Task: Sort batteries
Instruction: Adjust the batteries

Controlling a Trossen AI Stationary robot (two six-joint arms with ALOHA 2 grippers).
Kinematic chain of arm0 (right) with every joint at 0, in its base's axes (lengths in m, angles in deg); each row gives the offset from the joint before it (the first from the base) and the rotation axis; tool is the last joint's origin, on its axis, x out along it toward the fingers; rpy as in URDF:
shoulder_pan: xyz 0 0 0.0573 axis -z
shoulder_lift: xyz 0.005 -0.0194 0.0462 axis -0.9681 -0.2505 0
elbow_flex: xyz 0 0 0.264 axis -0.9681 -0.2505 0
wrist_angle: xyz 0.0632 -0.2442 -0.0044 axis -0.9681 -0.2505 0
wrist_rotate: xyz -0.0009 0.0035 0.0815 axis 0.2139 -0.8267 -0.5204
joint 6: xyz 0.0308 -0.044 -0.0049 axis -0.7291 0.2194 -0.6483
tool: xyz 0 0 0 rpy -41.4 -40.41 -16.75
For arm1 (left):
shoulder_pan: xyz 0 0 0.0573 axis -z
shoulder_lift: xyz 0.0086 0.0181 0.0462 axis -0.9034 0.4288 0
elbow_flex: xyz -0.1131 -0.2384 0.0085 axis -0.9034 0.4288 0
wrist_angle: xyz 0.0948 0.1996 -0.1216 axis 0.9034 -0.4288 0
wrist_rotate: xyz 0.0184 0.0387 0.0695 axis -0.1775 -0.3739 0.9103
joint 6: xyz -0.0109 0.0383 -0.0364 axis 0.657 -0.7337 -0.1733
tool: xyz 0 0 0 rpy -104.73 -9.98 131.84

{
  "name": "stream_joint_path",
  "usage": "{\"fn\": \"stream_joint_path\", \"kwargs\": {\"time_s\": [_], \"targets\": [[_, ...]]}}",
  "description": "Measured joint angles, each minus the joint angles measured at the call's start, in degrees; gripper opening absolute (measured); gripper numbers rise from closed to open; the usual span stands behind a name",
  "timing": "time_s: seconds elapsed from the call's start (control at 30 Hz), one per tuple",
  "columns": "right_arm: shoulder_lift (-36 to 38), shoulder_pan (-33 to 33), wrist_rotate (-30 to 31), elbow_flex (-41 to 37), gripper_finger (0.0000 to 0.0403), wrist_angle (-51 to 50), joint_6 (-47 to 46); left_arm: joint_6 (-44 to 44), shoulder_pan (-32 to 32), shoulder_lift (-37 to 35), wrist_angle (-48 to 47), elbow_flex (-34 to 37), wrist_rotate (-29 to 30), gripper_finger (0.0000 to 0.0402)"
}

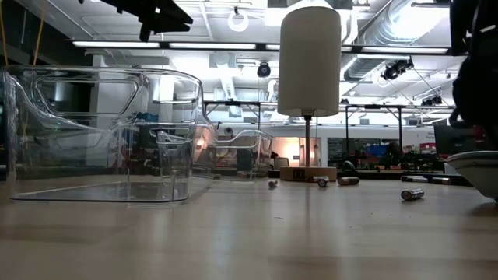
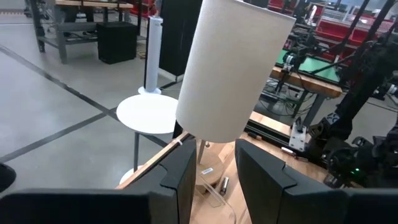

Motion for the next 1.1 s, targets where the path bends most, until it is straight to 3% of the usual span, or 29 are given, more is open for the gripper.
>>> {"fn": "stream_joint_path", "kwargs": {"time_s": [0.23,0.67,1.1], "targets": [[0.0,0.0,-1.9,-4.7,0.0,6.8,-1.7,0.0,0.0,0.0,0.0,0.0,0.0,0.0106],[1.1,-0.1,1.1,2.0,0.0,-5.6,-0.2,0.0,0.0,0.0,0.0,0.0,2.5,0.0106],[1.2,-0.3,-0.5,-4.4,0.0,2.6,-0.6,0.0,0.0,0.0,0.0,0.0,3.4,0.0106]]}}
